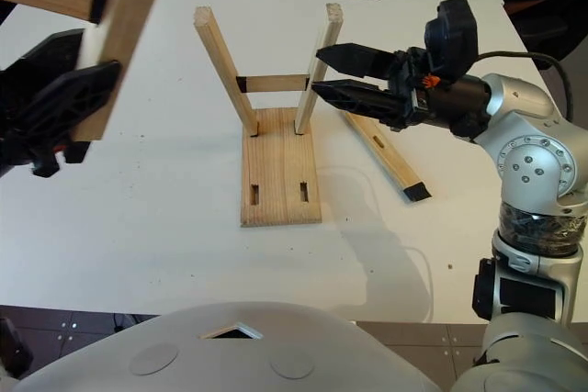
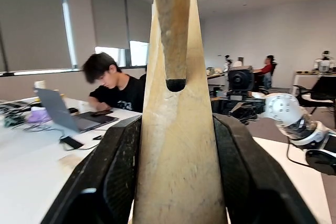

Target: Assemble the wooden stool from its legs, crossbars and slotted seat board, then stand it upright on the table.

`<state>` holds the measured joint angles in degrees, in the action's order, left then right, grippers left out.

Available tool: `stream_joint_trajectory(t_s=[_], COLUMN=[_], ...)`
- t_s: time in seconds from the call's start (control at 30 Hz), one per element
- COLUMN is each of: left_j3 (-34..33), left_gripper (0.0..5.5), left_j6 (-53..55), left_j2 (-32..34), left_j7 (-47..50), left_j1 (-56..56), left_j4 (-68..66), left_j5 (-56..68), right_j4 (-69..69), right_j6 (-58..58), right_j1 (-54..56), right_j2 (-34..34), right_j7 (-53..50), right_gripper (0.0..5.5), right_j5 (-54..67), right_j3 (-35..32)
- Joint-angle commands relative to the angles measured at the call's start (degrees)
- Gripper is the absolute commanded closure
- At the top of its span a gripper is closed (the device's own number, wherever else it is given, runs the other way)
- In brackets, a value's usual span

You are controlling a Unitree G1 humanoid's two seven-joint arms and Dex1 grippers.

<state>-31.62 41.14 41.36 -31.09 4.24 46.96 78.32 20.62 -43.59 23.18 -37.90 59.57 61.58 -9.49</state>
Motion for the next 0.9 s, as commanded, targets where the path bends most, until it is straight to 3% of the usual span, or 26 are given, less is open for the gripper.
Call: stream_joint_trajectory(t_s=[0.03,0.13,0.53,0.9], left_j3=[9.17,13.95,22.94,23.87], left_gripper=[3.51,3.51,3.51,3.51], left_j6=[-1.91,-3.04,-5.24,-6.08], left_j2=[-0.04,-0.98,-2.37,-2.98], left_j7=[0.78,0.84,-1.77,-3.03], left_j1=[5.11,6.94,10.85,10.74], left_j4=[0.42,0.63,-2.21,-3.93], left_j5=[-4.04,-5.36,-9.03,-10.81], right_j4=[0.75,0.45,0.25,-0.35], right_j6=[-2.31,-3.08,-5.07,-4.93], right_j1=[4.35,6.19,12.16,11.23], right_j2=[2.21,2.99,7.77,6.92], right_j7=[-1.54,-1.63,-2.35,-0.3], right_gripper=[2.41,1.91,1.91,3.46], right_j5=[2.5,3.73,11.17,8.23], right_j3=[2.64,3.1,3.8,4.95])
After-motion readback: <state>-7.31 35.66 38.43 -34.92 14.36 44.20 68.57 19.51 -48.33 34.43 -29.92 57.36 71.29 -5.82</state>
